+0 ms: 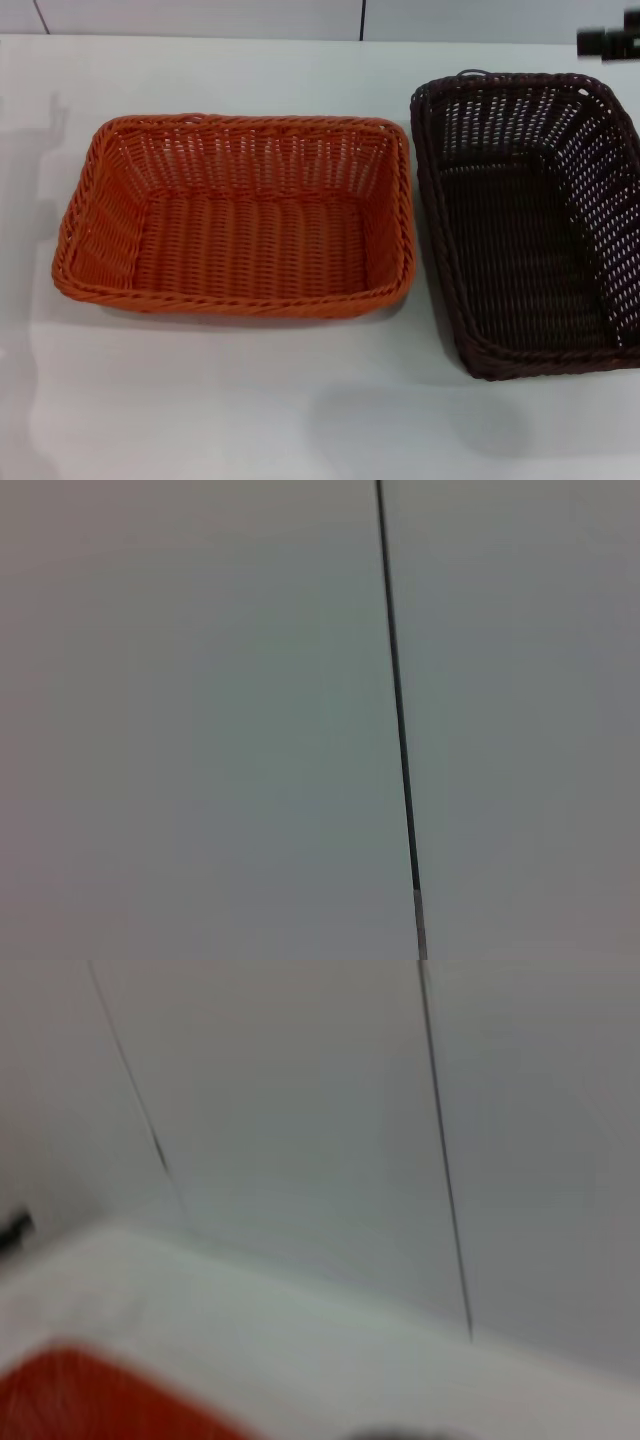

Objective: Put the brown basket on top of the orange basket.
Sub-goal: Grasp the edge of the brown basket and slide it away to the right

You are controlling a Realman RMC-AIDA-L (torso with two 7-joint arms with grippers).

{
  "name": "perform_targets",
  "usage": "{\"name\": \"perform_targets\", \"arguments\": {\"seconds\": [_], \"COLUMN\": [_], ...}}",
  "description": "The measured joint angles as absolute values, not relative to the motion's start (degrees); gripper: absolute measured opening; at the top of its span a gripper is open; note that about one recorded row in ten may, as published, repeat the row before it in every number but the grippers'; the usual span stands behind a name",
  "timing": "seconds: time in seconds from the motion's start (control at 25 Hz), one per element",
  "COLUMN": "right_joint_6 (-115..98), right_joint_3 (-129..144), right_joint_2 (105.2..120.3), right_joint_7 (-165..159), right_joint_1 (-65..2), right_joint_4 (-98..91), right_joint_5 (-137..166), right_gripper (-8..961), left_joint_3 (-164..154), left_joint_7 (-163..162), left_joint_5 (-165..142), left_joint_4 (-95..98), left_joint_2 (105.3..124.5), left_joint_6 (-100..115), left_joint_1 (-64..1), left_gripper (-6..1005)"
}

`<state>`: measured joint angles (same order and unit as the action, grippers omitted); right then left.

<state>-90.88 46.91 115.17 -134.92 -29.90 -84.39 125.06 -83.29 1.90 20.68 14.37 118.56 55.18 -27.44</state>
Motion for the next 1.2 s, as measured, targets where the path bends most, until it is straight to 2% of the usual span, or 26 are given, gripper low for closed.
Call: {"name": "perform_targets", "arguments": {"seconds": [0.16, 0.28, 0.6, 0.84, 1.2], "right_joint_6": [-107.5, -119.3, -125.1, -125.1, -124.4], "right_joint_3": [45.9, 44.7, 53.0, 61.8, 67.6], "right_joint_2": [111.89, 110.64, 109.71, 110.48, 113.74], "right_joint_7": [-141.4, -141.2, -141.1, -142.1, -142.1], "right_joint_1": [-36.5, -40.5, -42.5, -43.3, -43.1], "right_joint_4": [-86.0, -85.7, -82.2, -80.0, -78.5], "right_joint_5": [130.5, 129.6, 132.8, 136.9, 137.3], "right_gripper": [822, 819, 812, 806, 798], "left_joint_3": [-82.9, -82.2, -81.1, -80.7, -80.5], "left_joint_7": [2.1, 2.2, 2.3, 2.4, 2.4], "left_joint_5": [20.7, 20.7, 20.7, 20.6, 20.7], "left_joint_4": [14.2, 13.7, 13.3, 13.3, 13.3], "left_joint_2": [118.55, 118.52, 118.39, 118.39, 118.39], "left_joint_6": [54.6, 54.1, 52.2, 51.3, 49.8], "left_joint_1": [-27.4, -27.4, -27.7, -28.0, -28.2], "left_gripper": [767, 767, 766, 766, 767]}}
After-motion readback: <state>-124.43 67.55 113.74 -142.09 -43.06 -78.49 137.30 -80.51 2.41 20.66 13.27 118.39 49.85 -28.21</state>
